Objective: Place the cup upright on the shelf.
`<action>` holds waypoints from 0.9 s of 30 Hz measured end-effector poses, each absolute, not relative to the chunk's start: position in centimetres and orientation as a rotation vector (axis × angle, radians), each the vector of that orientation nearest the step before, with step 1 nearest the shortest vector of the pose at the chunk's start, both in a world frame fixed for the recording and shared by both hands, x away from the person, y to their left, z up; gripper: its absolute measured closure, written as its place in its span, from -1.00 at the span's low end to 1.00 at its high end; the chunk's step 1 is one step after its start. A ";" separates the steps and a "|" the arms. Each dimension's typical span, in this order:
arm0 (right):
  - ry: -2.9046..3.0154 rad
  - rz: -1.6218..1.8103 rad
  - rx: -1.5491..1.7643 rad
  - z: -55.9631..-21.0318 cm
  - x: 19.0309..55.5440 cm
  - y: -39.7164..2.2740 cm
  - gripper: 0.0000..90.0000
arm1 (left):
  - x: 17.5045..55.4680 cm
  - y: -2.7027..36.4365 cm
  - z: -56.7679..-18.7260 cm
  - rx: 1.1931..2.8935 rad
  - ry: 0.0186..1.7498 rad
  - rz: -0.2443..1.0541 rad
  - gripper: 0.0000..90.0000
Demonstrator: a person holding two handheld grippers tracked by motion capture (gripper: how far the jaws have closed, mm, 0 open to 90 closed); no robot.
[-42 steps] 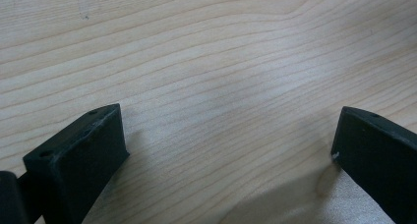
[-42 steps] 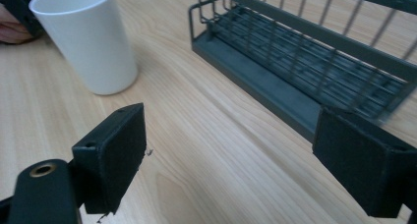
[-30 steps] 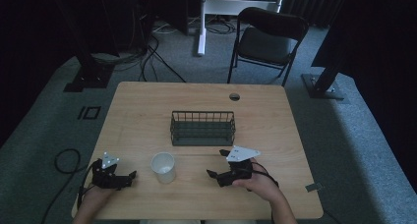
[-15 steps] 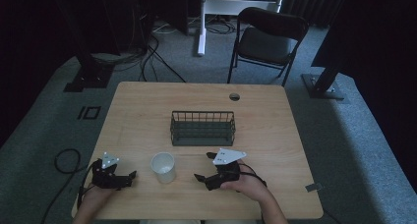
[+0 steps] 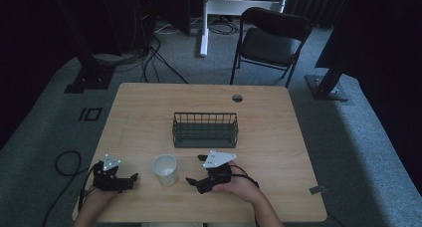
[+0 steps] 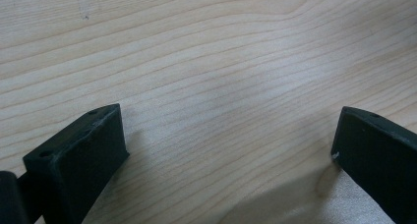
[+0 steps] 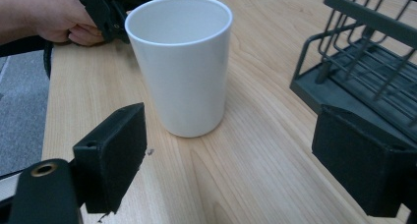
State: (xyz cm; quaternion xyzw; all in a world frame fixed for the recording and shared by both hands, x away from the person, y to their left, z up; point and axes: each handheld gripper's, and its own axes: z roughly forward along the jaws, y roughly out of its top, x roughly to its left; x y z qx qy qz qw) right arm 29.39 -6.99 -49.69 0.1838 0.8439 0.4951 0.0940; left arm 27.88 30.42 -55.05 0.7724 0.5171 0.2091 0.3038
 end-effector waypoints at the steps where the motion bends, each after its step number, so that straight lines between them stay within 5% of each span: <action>1: 2.506 1.472 0.544 -49.7 29.4 -6.8 -0.71 | 27.9 30.4 -55.1 2.047 1.370 0.554 -1.00; 27: 2.539 1.514 0.455 -50.5 29.6 -1.8 -0.71 | 27.9 30.5 -55.0 2.052 1.364 0.552 -1.00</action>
